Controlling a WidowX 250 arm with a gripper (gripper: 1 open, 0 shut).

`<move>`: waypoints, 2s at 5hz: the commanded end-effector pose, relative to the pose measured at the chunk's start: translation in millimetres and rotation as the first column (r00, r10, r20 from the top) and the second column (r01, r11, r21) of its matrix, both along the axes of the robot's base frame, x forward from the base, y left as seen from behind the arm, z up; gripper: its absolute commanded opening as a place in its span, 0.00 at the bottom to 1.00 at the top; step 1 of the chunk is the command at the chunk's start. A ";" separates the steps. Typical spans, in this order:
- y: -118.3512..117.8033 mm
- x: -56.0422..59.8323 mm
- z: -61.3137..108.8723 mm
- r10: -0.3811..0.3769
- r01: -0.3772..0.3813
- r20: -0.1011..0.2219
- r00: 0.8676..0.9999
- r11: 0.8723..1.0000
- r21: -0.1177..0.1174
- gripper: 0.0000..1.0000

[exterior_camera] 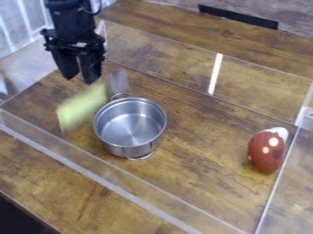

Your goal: Move the green spoon to the left

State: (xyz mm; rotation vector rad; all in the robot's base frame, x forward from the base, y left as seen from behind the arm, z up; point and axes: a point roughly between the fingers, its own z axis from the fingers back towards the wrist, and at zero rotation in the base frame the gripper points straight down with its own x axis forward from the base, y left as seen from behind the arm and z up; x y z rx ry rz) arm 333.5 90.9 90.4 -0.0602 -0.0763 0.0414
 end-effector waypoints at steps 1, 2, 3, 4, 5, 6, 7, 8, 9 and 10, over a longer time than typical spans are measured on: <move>6.5 8.0 21.0 0.003 -0.004 0.047 0.999 1.000 0.014 1.00; -11.3 -2.9 16.3 -0.016 0.016 0.031 0.999 1.000 0.006 1.00; -30.9 -13.0 10.4 -0.037 0.037 0.018 0.999 0.999 0.003 1.00; -31.9 -7.3 -6.1 -0.049 0.049 -0.003 0.999 0.999 0.001 1.00; -30.2 -1.7 -22.3 -0.050 0.050 -0.028 0.998 0.999 0.000 1.00; -20.3 -2.6 -43.1 -0.063 0.063 -0.059 0.996 0.998 0.006 1.00; -8.9 -2.2 -45.3 -0.072 0.073 -0.073 0.995 0.997 0.006 0.00; 3.6 -1.6 -47.5 -0.081 0.082 -0.072 0.994 0.997 0.006 0.00; 15.4 3.2 -43.3 -0.058 0.058 -0.069 0.996 0.998 0.002 0.00; 26.6 7.3 -39.2 -0.036 0.036 -0.066 0.997 0.999 -0.004 0.00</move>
